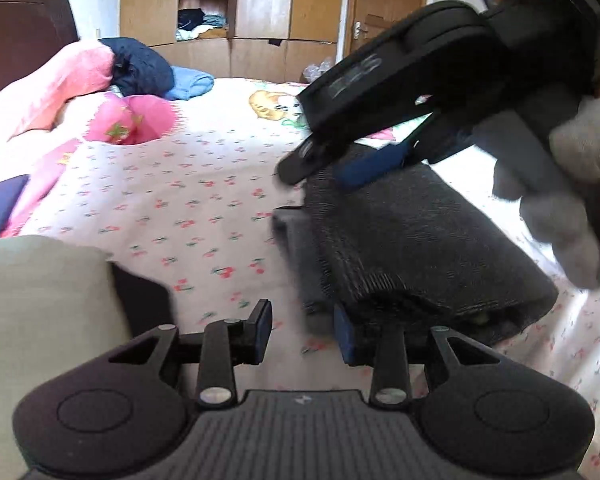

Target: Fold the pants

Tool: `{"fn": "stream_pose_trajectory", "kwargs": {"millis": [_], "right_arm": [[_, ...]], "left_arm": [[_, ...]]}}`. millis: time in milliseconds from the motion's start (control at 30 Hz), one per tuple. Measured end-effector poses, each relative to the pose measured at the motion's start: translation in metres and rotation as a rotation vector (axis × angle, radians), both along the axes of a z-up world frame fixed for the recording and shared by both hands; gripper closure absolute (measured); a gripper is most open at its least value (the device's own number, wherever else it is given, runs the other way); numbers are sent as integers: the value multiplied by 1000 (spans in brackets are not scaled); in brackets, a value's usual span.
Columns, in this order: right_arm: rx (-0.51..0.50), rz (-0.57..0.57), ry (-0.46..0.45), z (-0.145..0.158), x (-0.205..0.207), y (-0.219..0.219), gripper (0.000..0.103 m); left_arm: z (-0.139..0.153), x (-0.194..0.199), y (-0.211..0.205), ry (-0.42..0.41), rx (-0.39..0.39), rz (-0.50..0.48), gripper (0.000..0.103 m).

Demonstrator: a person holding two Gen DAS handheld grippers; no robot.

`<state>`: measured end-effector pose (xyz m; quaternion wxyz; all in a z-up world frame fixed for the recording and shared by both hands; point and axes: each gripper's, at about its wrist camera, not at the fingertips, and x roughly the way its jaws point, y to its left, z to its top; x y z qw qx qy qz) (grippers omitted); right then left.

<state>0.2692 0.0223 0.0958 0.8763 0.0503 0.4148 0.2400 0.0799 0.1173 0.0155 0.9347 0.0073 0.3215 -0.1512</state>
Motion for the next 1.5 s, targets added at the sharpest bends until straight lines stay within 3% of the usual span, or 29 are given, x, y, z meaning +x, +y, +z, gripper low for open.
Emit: {"fn": "stream_pose_trajectory", "kwargs": {"millis": [133, 267, 367, 467, 567, 667, 867, 967, 1067, 1200, 1300, 1400, 1500], "right_arm": [[-14, -46, -48, 6, 4, -19, 48], [-44, -65, -32, -3, 23, -27, 47], [-86, -37, -23, -20, 45, -16, 47], [-113, -9, 4, -39, 61, -5, 46], [-76, -8, 47, -58, 71, -6, 45], [-45, -8, 52, -68, 73, -10, 44], [47, -53, -31, -26, 38, -49, 44], [28, -79, -58, -13, 10, -81, 44], [-16, -60, -86, -8, -23, -105, 44], [-39, 45, -100, -11, -64, -106, 43], [-86, 132, -149, -18, -85, -84, 43], [-78, 154, -83, -38, -88, -66, 43], [-49, 126, -43, -58, -85, -64, 42]], "left_arm": [[19, -5, 14, -43, -38, 30, 55], [35, 10, 0, -128, -104, -9, 51], [27, 30, -23, -142, -74, -48, 51], [10, 46, -38, -87, -14, -57, 52], [-9, 54, -44, -2, 43, -53, 52], [-13, 51, -47, 10, 66, -53, 51], [6, 41, -49, -20, 68, -57, 51], [12, 38, -40, -34, 62, -32, 51], [11, 41, -27, 7, 23, 5, 50], [12, 51, -17, 58, -35, 17, 50], [11, 60, -26, 46, 31, -14, 51], [3, 67, -34, 57, 109, -37, 50], [-9, 72, -33, 86, 120, -29, 45]]}}
